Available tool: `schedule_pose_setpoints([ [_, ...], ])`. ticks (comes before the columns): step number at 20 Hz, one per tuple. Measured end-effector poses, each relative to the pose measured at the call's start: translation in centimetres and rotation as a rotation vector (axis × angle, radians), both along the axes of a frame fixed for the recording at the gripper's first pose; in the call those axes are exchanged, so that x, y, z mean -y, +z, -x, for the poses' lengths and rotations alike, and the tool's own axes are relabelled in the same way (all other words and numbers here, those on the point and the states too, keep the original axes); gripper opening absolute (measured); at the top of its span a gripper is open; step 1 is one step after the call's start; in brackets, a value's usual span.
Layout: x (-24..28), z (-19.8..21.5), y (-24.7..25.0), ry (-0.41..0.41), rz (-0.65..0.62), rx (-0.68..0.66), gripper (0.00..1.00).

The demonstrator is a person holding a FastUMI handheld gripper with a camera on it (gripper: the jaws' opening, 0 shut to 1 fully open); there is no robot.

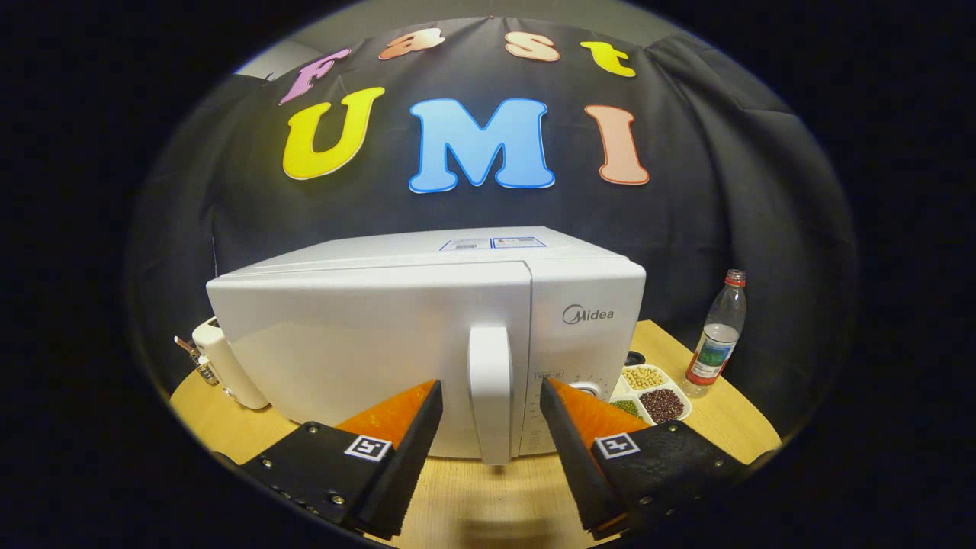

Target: Open the microwave, put the food inside, and close the microwave door.

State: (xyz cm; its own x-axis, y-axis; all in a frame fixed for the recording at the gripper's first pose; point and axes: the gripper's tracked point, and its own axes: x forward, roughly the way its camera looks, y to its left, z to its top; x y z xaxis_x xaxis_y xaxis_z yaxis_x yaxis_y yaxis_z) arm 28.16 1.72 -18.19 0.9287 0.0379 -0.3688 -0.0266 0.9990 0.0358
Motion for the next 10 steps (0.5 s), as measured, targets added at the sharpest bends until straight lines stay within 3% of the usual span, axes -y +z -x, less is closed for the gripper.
schedule_pose_setpoints([
  [2, -0.9, 0.0, -0.3, 0.014, -0.008, -0.017, 0.82],
  [3, -1.0, -0.2, -0.6, 0.020, 0.015, -0.018, 0.72],
  [4, -1.1, -0.1, -0.6, 0.016, 0.043, -0.020, 0.71],
  [6, 0.5, -0.1, -1.0, -0.027, 0.097, -0.024, 0.59],
  [8, 0.3, 0.3, -1.2, -0.035, 0.030, -0.047, 0.27],
  [9, 0.2, 0.3, -1.2, -0.039, 0.025, -0.053, 0.18],
  [10, 0.0, 0.0, -1.1, -0.034, 0.035, -0.059, 0.18],
])
